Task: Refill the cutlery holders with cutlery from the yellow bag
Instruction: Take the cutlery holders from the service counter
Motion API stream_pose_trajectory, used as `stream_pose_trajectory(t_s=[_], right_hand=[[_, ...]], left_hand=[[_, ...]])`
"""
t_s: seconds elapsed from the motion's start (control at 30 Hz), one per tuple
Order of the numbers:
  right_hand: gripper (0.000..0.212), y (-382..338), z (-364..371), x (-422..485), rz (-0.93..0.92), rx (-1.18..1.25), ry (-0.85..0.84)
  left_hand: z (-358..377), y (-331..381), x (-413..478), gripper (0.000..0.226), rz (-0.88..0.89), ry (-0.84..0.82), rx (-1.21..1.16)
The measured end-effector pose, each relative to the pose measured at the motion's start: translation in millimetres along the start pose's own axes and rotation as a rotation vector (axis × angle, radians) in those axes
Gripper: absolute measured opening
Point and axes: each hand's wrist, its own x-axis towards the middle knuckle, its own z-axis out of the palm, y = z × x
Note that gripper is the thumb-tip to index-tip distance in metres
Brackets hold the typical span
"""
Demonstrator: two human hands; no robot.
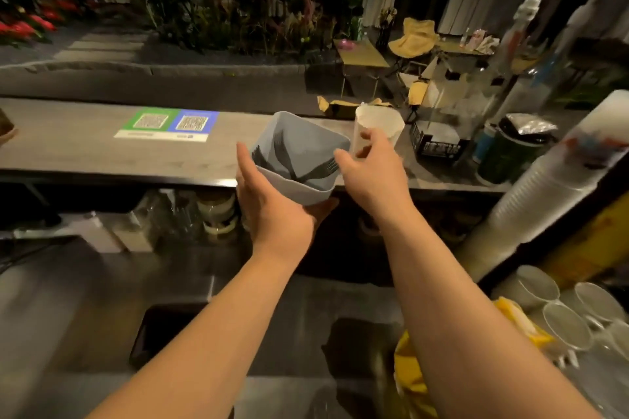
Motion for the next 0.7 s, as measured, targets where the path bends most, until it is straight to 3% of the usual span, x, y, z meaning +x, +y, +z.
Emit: stream_pose_trajectory(t_s=[0.07, 0.1, 0.17, 0.3, 0.4, 0.57, 0.7], right_hand=[[0.003, 13.9, 3.9, -13.1, 0.078, 0.031, -0.103], [0.011, 22.6, 9.0, -19.3, 0.07, -0.006, -0.118], [0.006, 39.2, 19.5, -30.4, 0.066, -0.1, -0.152], [0.017, 79.1, 50.9, -55.9, 0.111, -0.306, -0.292], [0.021, 109.3, 79.0, -88.4, 0.166, -0.322, -0.41], [0.028, 150.2, 110.9, -129.8, 0.217, -0.349, -0.518], [0.03, 166.0, 128.9, -142.7, 0.234, -0.327, -0.549]], left_hand=[[-4.3, -5.8, -14.6, 0.147, -0.075, -0.077, 0.025], [-9.8, -11.5, -27.2, 0.147, -0.104, -0.113, 0.051], [-21.6, -24.0, -45.6, 0.139, -0.157, -0.174, 0.077], [-51.9, -55.0, -69.7, 0.09, -0.427, -0.216, 0.036], [-72.3, -81.7, -85.8, 0.042, -0.594, -0.263, 0.165], [-86.1, -125.0, -101.3, 0.062, -0.976, -0.327, 0.03], [-87.4, -150.6, -108.6, 0.062, -1.086, -0.387, 0.039]])
